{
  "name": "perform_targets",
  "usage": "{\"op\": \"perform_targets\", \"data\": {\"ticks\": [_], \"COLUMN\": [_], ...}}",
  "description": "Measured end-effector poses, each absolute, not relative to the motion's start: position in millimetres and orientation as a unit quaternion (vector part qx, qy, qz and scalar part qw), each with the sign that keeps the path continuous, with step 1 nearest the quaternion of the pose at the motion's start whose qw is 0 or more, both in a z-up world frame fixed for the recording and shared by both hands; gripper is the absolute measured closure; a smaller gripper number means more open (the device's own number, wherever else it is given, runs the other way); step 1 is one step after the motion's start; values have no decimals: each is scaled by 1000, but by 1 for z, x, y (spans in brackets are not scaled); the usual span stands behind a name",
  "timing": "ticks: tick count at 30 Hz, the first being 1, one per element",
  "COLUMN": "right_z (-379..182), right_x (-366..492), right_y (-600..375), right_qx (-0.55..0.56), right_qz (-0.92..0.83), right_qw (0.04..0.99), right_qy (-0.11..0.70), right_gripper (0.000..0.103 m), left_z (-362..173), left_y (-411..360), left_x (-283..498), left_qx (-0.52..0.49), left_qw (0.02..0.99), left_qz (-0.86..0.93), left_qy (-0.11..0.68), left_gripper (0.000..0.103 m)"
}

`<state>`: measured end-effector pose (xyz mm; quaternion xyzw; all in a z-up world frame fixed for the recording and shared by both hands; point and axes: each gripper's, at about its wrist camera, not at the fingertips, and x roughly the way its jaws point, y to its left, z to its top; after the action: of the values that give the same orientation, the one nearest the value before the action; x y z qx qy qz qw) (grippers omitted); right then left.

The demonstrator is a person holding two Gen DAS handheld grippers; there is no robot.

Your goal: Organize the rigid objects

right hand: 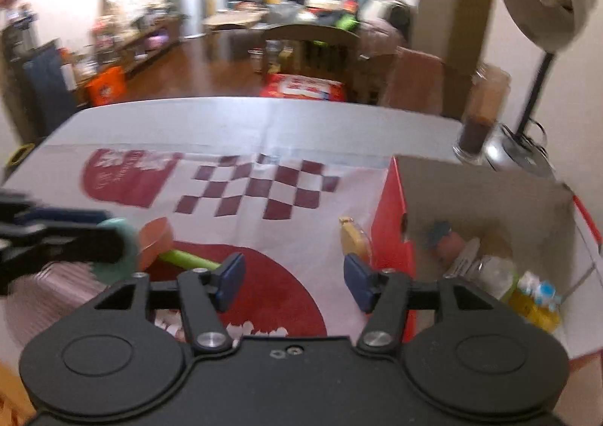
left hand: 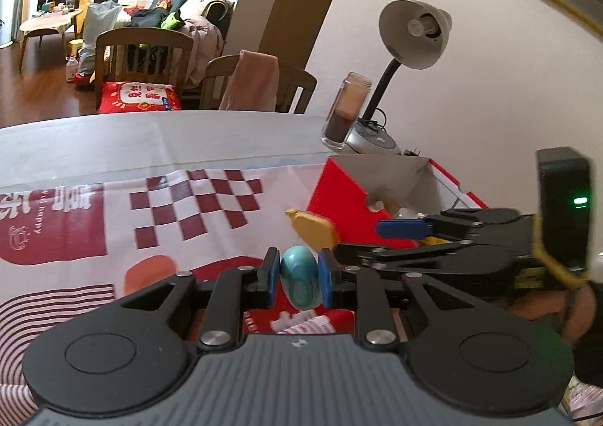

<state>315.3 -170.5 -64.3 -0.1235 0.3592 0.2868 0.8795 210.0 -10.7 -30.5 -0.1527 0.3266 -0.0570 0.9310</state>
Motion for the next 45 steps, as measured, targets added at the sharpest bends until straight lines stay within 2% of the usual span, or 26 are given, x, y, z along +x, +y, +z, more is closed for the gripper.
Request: {"op": "perform_targets", "data": {"ticks": [1,4,14,26,29,31,33,34,35,36,43,45], "right_z": [-71,-87,-129,-158,-166,-165,-163,-161,-159,-158,-154,-153], "right_x": [316,319,349,384,384,382,381,381,381,382,383,382], "right_y": [-164,-147,-91,-77,-74,-75,-75,-76,-76,-77,-80,-80], "right_qx": [-116,-129,-284,-368,-396,-397,-389,-385,-377,-367,-349,-346], "right_qz": [269,223,161,114,120,124,135,143,154,164,172,172], "right_qw": [884,899,881,855,840,838,838,837,834,830,832,833], "right_qy": [364,355,341,349,350,353,358,361,371,387,396,395], "right_gripper": [35,35,34,36,31,32,36,43,56,61,62,60], "left_z": [-32,-37,-52,-74,-84,-90,-96,-99,-103,-106,-129,-134], "left_y": [-6,10,53,57,51,47,43,42,42,41,24,21], "left_x": [208,204,198,208,210,211,211,212,213,214,223,224], "left_qx": [-154,-158,-179,-153,-140,-124,-112,-111,-109,-107,-53,-38], "left_qw": [931,928,920,916,915,916,914,913,911,909,906,905], "left_qz": [-57,-58,-76,-97,-100,-99,-98,-96,-96,-96,-86,-77], "left_qy": [328,333,339,357,364,369,376,380,386,390,411,416], "left_gripper": [82,82,82,82,82,82,82,82,82,82,81,75]}}
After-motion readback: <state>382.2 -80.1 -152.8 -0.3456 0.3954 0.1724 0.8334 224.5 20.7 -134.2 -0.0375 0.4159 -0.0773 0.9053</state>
